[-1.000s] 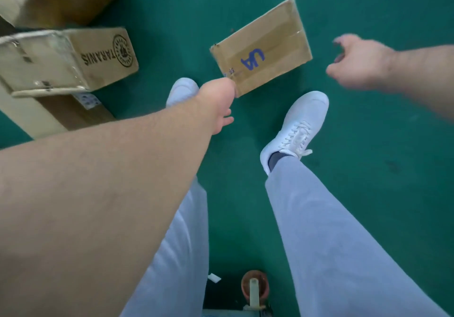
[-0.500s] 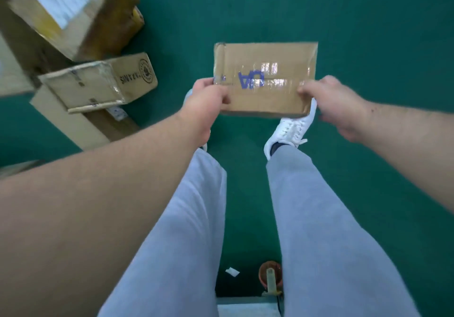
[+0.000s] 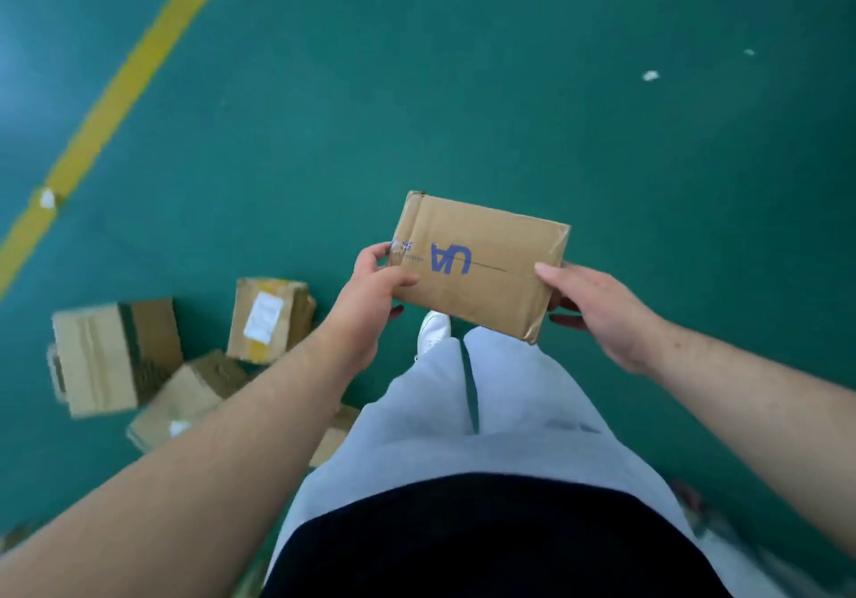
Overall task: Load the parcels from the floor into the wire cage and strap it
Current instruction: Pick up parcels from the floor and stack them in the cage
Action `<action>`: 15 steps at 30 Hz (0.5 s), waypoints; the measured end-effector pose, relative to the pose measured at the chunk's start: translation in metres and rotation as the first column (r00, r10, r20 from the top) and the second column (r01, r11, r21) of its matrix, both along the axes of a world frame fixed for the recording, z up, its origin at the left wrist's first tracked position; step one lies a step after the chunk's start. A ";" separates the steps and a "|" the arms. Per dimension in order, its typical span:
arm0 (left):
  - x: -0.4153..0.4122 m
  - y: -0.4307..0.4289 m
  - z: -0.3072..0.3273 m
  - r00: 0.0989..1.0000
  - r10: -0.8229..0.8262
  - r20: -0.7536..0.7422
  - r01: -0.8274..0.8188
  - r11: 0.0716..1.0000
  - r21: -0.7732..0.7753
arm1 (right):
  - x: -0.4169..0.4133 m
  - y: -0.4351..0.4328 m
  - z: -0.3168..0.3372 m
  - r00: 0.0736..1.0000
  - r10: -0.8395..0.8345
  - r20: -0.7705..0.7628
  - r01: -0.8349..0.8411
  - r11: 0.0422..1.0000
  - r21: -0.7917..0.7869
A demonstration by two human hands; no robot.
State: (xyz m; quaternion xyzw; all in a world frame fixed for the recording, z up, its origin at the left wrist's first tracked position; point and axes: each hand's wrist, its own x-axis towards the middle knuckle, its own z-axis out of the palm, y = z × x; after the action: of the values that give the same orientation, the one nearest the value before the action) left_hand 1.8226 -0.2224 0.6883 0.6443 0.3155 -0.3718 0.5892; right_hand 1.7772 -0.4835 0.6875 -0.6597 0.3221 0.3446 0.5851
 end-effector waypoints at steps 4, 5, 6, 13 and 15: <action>0.002 -0.047 0.054 0.953 -0.286 0.104 0.292 0.955 -0.053 | -0.075 -0.029 0.054 0.932 -0.356 0.062 0.356 0.934 0.005; -0.002 -0.067 0.067 0.923 -0.364 0.128 0.375 0.923 -0.080 | -0.098 -0.039 0.066 0.890 -0.448 0.086 0.450 0.893 0.005; -0.007 -0.086 0.077 0.886 -0.440 0.147 0.456 0.884 -0.103 | -0.121 -0.049 0.076 0.840 -0.532 0.109 0.535 0.845 0.006; -0.102 -0.226 0.136 0.525 -0.800 0.290 0.851 0.501 -0.158 | -0.305 -0.094 0.130 0.337 -0.902 0.271 0.923 0.373 0.093; -0.147 -0.267 0.150 0.409 -0.849 0.334 0.912 0.381 -0.150 | -0.363 -0.097 0.146 0.189 -0.935 0.300 0.967 0.231 0.110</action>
State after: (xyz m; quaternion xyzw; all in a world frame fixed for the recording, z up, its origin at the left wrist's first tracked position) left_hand 1.6754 -0.4890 0.8380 0.6452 -0.2016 -0.6055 0.4200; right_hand 1.4147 -0.5809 0.8336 -0.3918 0.5835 -0.2145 0.6782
